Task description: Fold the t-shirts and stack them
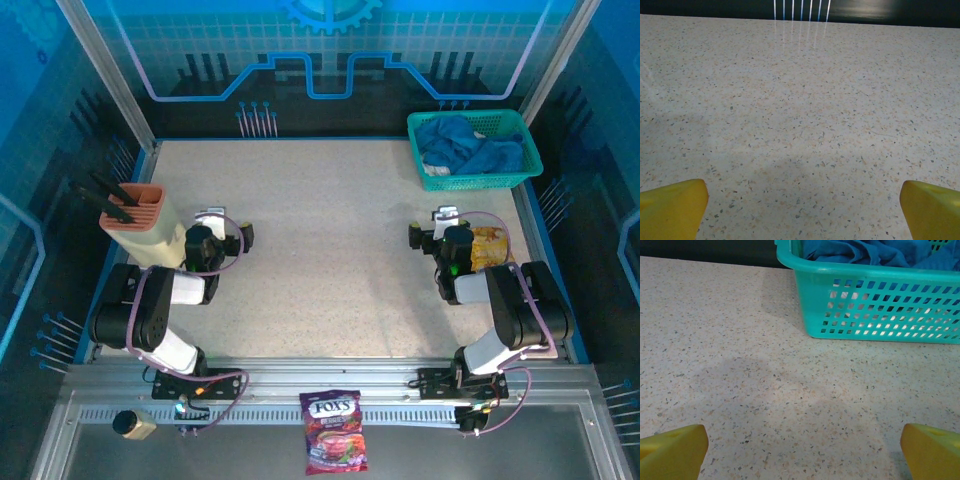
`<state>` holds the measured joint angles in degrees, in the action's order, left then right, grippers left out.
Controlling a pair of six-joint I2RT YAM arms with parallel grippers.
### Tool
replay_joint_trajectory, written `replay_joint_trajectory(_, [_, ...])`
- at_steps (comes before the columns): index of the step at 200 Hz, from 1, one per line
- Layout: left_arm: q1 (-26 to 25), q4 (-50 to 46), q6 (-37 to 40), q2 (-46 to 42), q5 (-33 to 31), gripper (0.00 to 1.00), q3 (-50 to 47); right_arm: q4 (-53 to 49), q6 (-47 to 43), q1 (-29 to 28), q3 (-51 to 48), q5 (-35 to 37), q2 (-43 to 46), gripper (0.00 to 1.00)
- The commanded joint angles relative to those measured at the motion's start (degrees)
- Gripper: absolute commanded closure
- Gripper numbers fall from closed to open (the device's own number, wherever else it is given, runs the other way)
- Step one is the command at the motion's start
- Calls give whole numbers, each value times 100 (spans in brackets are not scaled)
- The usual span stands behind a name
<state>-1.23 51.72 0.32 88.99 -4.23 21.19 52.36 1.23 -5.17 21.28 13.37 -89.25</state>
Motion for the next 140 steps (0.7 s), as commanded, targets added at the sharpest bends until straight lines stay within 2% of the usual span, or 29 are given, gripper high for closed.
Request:
replay_joint_trajectory(1, [62, 146, -67, 5, -263, 1, 58, 210, 42, 72, -9, -65, 83, 0])
replay_joint_trajectory(14, [62, 401, -129, -42, -517, 1, -98, 555, 145, 126, -218, -19, 101, 0])
replay_joint_trajectory(26, [-4, 476, -90, -423, -634, 1, -304, 978, 240, 215, -467, -45, 162, 0])
replay_joint_trajectory(36, [-164, 21, -33, -1002, -1063, 1, -318, 1032, 210, 214, -572, -50, 339, 0])
replay_joint_trajectory(46, [-307, -972, -200, -1649, -1552, 1, -85, 782, 123, 145, -561, -35, 622, 0])
replay_joint_trajectory(60, [-316, -2952, -870, -2491, -1895, 1, 543, -145, 59, -60, -278, 480, 1165, 0])
replay_joint_trajectory(79, [-325, -4637, -1298, -2914, -2030, 1, 1347, -2351, 419, -125, 546, 721, 1789, 0])
replay_joint_trajectory(104, [-316, -6584, -1829, -2769, -2489, 1, 2618, -4691, 707, -171, 1629, 385, 2000, 0])
replay_joint_trajectory(140, [-282, -8484, -2462, -2325, -2447, 1, 4232, -6347, 867, -284, 2393, 283, 2204, 0])
